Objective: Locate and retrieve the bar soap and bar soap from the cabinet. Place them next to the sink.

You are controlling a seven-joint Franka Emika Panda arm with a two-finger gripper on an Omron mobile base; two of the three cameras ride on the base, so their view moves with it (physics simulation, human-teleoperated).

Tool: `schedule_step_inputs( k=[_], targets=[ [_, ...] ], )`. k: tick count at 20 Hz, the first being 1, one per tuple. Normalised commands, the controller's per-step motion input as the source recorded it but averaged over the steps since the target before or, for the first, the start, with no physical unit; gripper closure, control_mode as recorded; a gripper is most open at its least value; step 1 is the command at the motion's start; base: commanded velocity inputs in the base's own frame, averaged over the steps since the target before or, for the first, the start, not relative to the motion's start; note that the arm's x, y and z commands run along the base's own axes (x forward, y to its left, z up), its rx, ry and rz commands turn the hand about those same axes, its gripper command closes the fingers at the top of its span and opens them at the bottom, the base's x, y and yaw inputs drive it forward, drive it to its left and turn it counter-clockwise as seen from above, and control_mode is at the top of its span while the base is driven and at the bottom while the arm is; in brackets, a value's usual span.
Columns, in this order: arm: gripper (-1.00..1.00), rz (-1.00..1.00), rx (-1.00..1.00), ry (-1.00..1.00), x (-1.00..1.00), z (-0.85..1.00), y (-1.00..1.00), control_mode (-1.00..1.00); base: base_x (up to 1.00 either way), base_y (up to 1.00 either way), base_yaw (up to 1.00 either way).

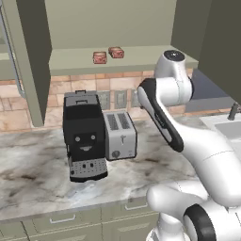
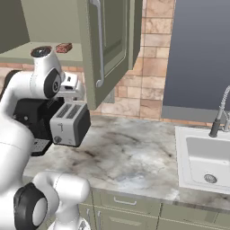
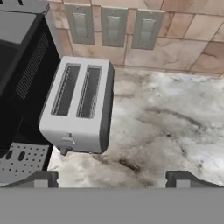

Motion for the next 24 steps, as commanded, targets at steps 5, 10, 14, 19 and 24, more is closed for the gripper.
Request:
schedule_step_inputs(
  k=[5,10,14,19,24],
  targets=[
    [-1.00,-0.02,-0.06,-0.23,0.04,0.30,0.42,-1.00,0.00,0.00,0.00],
    [-1.00,-0.09,0.00,-0.10,0.21,0.15,0.46,-1.00,0.00,0.00,0.00],
    [-1.00,-0.19,0.11,-0.08,0.08,0.22,0.49,-1.00,0.00,0.00,0.00],
    [-1.00,-0.16,0.13,-0.05,0.03,0.27,0.52,-1.00,0.00,0.00,0.00],
    [-1.00,0.00,0.13,0.03,0.21,0.40,0.41,-1.00,0.00,0.00,0.00]
  ],
)
